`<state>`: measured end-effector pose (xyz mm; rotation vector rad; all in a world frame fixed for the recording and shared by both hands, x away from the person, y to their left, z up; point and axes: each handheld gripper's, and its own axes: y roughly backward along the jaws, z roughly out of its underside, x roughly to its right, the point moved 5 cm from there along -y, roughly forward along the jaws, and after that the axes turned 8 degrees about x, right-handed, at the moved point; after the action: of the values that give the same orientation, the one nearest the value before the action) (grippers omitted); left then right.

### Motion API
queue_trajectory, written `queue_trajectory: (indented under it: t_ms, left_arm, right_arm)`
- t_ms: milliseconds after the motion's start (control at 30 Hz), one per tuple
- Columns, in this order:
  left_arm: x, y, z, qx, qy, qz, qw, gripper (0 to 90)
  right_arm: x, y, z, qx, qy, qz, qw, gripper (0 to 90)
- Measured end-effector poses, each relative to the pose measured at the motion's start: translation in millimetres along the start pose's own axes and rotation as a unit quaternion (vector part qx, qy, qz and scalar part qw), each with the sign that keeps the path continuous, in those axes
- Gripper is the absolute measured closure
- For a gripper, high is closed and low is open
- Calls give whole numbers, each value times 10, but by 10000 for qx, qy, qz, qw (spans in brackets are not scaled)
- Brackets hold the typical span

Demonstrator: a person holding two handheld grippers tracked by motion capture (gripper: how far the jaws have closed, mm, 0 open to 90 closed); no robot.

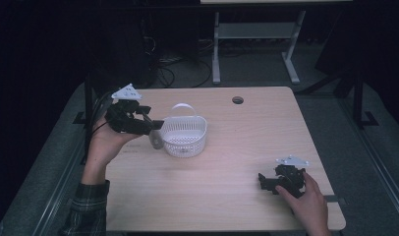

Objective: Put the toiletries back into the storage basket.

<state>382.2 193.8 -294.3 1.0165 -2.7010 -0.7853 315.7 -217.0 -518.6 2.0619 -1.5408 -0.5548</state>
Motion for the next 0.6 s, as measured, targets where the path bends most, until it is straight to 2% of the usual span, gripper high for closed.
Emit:
queue_trajectory:
  t_ms: [267,600]
  left_arm:
    - [-34,13,-94,93,10,4,10000,296]
    - [-62,-47,-170,253,65,35,9997,296]
  right_arm:
    - [0,0,0,-1,-1,-1,10000,0]
    - [0,0,0,0,-1,0,10000,0]
